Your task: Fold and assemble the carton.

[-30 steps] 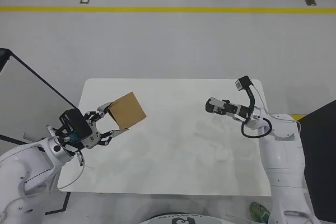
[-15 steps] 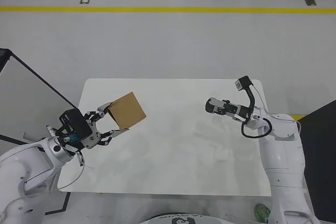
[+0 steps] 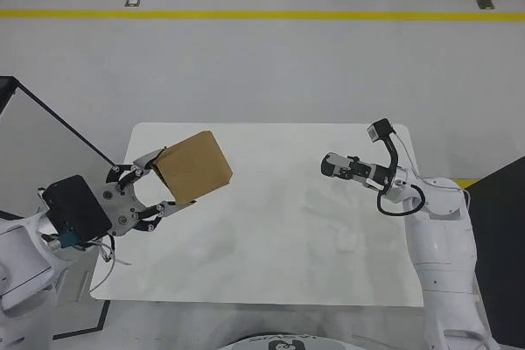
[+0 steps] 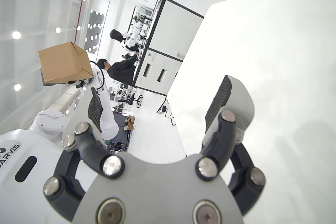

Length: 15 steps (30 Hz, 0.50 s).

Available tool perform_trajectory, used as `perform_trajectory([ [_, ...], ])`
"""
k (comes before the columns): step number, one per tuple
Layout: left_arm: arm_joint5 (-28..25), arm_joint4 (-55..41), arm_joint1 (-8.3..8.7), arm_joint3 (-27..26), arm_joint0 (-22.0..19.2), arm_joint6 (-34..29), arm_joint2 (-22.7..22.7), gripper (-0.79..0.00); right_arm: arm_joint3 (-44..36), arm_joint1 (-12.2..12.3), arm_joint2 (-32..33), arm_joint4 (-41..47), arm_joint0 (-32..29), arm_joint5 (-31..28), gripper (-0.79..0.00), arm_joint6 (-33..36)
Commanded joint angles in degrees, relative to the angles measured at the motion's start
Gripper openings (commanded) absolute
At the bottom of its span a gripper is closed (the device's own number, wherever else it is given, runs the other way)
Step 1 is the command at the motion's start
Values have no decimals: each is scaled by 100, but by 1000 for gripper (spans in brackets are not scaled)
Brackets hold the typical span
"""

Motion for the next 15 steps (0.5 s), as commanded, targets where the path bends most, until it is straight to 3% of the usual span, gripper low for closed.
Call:
perform_trajectory([
  [1,1,3,0,7,-2,2,4,-785,0,0,0,0,0,0,0,0],
  [8,186,-134,-5,7,-26,74,58,-785,0,0,0,0,0,0,0,0],
  [15,-23,-325,68,7,-813,66,669,-785,0,0,0,0,0,0,0,0],
])
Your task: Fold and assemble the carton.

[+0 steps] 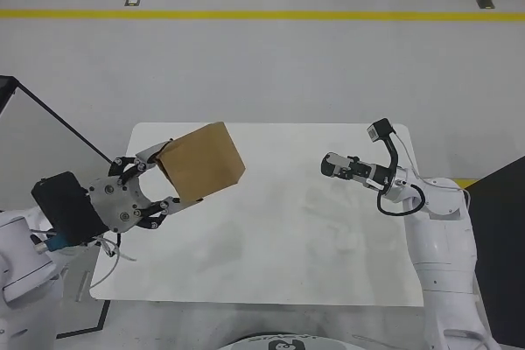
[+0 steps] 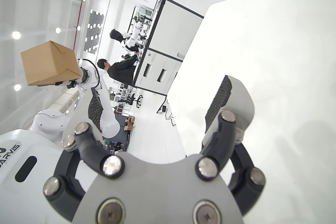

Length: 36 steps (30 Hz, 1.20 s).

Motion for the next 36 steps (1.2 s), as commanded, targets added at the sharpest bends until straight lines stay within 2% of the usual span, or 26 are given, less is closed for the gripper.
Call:
perform_trajectory([
  [1,-10,-101,24,0,-269,-142,279,-785,0,0,0,0,0,0,0,0],
  [4,-7,-278,54,0,-491,-356,486,-785,0,0,0,0,0,0,0,0],
  [25,-7,-278,54,0,-491,-356,486,-785,0,0,0,0,0,0,0,0],
  [27,-111,-143,67,0,-650,-318,474,-785,0,0,0,0,0,0,0,0],
  [31,-130,342,169,0,-898,-511,389,-785,0,0,0,0,0,0,0,0],
  [36,-130,815,401,0,-1078,-461,379,-785,0,0,0,0,0,0,0,0],
])
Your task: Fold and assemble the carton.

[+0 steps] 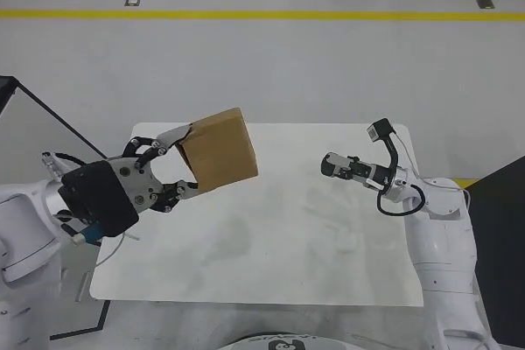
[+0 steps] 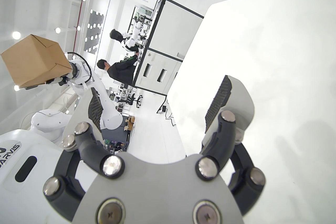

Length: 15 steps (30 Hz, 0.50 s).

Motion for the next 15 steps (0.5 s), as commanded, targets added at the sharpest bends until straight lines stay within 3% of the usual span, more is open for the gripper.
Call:
perform_trajectory([
  [1,0,214,130,0,-33,75,-28,-785,0,0,0,0,0,0,0,0],
  [7,0,289,428,0,108,298,-322,-785,0,0,0,0,0,0,0,0],
  [15,0,266,442,0,117,330,-334,-785,0,0,0,0,0,0,0,0],
])
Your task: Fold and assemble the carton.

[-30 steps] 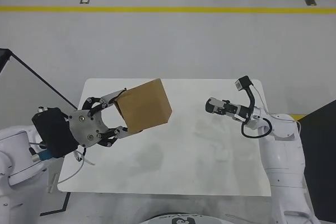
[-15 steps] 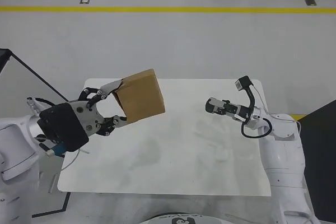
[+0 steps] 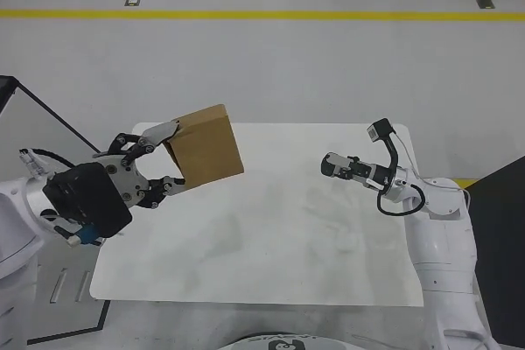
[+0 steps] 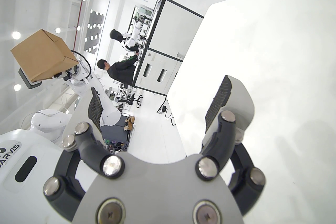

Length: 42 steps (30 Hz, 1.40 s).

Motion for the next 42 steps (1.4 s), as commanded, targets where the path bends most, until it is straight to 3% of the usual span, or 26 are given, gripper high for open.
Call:
perform_trajectory([
  [1,0,0,0,0,0,0,0,-785,0,0,0,0,0,0,0,0],
  [6,27,534,20,0,-293,335,3,-785,0,0,0,0,0,0,0,0],
  [11,99,2131,85,0,-692,1422,197,-785,0,0,0,0,0,0,0,0],
  [16,798,3796,162,0,-611,2787,445,-785,0,0,0,0,0,0,0,0],
  [24,890,3930,168,0,-589,2838,454,-785,0,0,0,0,0,0,0,0],
  [29,1247,5373,292,0,-756,3425,649,-785,0,0,0,0,0,0,0,0],
  [36,2317,6880,426,0,-408,4369,594,-785,0,0,0,0,0,0,0,0],
  [42,3072,7096,441,0,35,4661,263,-785,0,0,0,0,0,0,0,0],
])
